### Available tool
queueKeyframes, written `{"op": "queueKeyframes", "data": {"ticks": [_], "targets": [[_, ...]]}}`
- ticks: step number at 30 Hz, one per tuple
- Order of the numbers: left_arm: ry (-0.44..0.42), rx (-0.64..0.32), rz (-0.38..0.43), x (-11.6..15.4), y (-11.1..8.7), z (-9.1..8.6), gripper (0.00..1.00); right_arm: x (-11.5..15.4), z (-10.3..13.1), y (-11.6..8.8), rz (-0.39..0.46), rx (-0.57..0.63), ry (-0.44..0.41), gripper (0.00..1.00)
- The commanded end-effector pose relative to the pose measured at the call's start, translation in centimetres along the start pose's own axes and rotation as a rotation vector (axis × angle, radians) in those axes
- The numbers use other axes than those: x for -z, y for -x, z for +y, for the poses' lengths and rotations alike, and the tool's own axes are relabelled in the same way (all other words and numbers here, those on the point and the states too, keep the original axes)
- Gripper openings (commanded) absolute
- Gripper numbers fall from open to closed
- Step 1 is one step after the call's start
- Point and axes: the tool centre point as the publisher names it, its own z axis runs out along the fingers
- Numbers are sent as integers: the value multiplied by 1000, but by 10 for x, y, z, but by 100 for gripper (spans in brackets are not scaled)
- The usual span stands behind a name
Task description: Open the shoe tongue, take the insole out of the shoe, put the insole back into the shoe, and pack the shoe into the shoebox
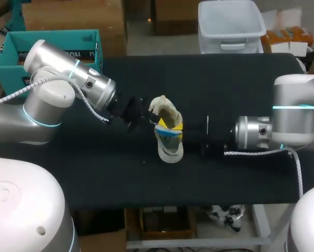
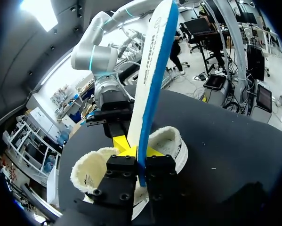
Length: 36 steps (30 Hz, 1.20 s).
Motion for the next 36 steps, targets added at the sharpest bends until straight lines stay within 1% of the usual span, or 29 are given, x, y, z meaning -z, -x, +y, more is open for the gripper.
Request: {"op": "queueKeyframes", "data": {"ticks": [1, 5, 9, 10, 11, 12, 14, 15, 19, 20, 22, 23, 24, 25, 26, 27, 28, 30, 32, 36], "targets": [[-4, -5, 17, -8, 6, 10, 0, -5, -3, -2, -12, -5, 6, 3], [1, -8, 27, -10, 7, 15, 0, -5, -1, -1, -12, -9, 7, 30], [4, -10, 33, -11, 7, 19, 0, -6, 2, 0, -10, -14, 3, 43], [6, -10, 34, -11, 7, 19, 0, -6, 2, 0, -11, -17, 2, 48], [7, -10, 36, -11, 7, 20, 0, -6, 2, 0, -11, -19, 3, 67], [8, -11, 37, -11, 7, 20, 0, -6, 2, -1, -13, -23, 9, 72], [12, -14, 41, -11, 7, 21, 0, -6, -1, 0, -14, -24, 14, 75], [14, -15, 41, -11, 7, 22, 0, -5, -3, 0, -15, -27, 22, 77], [23, -23, 41, -9, 7, 23, 0, 0, -10, 5, -9, -36, 46, 79], [22, -24, 41, -8, 6, 23, 0, 0, -12, 6, -4, -34, 52, 78], [18, -29, 40, -6, 5, 22, 0, 2, -17, 8, 5, -24, 62, 73], [17, -31, 39, -5, 5, 21, 0, 3, -19, 9, 7, -21, 62, 65], [16, -32, 38, -4, 5, 20, 0, 3, -21, 9, 9, -18, 66, 46], [15, -34, 37, -4, 4, 19, 0, 4, -23, 9, 14, -12, 70, 40], [15, -36, 36, -4, 4, 19, 0, 4, -24, 9, 14, -12, 70, 31], [14, -36, 35, -4, 4, 18, 0, 4, -25, 10, 16, -16, 73, 27], [14, -37, 34, -4, 4, 18, 0, 4, -26, 11, 17, -17, 75, 27], [15, -38, 33, -4, 4, 17, 0, 4, -27, 12, 18, -24, 74, 30], [15, -38, 33, -4, 4, 17, 0, 4, -29, 13, 19, -26, 75, 37], [14, -39, 35, -5, 4, 15, 0, 4, -37, 13, 27, -13, 90, 46]]}}
